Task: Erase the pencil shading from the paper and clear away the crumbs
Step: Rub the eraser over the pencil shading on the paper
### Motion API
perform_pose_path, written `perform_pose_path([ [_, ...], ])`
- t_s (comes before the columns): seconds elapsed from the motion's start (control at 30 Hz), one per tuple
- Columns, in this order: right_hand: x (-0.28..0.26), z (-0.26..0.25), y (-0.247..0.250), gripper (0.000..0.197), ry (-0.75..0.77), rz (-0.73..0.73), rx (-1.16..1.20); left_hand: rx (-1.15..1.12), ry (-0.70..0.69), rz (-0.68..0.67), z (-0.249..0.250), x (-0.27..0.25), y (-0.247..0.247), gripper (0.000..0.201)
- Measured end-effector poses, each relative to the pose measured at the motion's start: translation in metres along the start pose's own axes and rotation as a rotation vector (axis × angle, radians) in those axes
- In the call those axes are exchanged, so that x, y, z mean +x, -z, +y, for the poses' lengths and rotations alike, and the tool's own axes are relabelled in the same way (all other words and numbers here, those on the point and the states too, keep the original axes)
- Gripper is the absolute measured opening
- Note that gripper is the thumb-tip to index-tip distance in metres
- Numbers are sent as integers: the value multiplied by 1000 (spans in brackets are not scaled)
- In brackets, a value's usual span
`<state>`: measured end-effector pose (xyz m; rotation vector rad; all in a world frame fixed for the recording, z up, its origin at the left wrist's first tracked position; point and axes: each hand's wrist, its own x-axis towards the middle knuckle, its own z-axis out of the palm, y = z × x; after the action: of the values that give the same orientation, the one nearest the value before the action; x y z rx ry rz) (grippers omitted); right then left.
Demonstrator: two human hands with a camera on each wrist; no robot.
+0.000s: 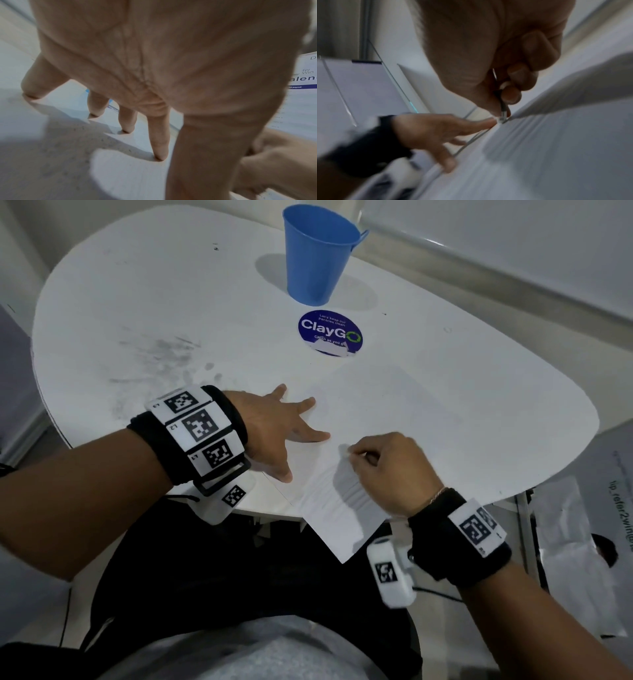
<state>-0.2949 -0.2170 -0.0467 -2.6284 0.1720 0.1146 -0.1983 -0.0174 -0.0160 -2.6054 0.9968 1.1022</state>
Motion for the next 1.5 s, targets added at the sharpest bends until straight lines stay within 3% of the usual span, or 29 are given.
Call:
perform_pose_path([
  [0.07, -6, -4, -1, 15, 23, -71, 4, 4, 3, -3, 1, -1, 1, 88],
  [0.2, 5, 11, 11, 17, -82, 88, -20, 1, 9, 10, 1, -1, 0, 86],
  [0.37, -8, -9, -5, 20, 11, -6, -78, -9, -2, 24, -3, 3, -2, 87],
  [0.63, -4, -8, -4, 21, -4, 38, -66, -45, -15, 44, -4, 4, -5, 87],
  [0.77, 2, 3, 7, 21, -84, 88, -49, -30, -5, 32, -4, 5, -3, 88],
  [0.93, -8, -14, -5, 19, 28, -49, 14, 4, -18, 31, -7, 5, -3, 87],
  [1.1, 3, 4, 9, 20, -97, 84, -37, 11, -22, 49, -5, 5, -4, 87],
  [1.27, -14, -16, -7, 19, 45, -82, 8, -23, -16, 39, -6, 5, -3, 88],
  [1.4, 2, 1, 7, 18, -80, 77, -16, -19, -11, 39, -6, 6, -3, 89],
  [1.5, -11, -11, -3, 19, 10, 5, -59, -37, -7, 36, -5, 6, -2, 89],
])
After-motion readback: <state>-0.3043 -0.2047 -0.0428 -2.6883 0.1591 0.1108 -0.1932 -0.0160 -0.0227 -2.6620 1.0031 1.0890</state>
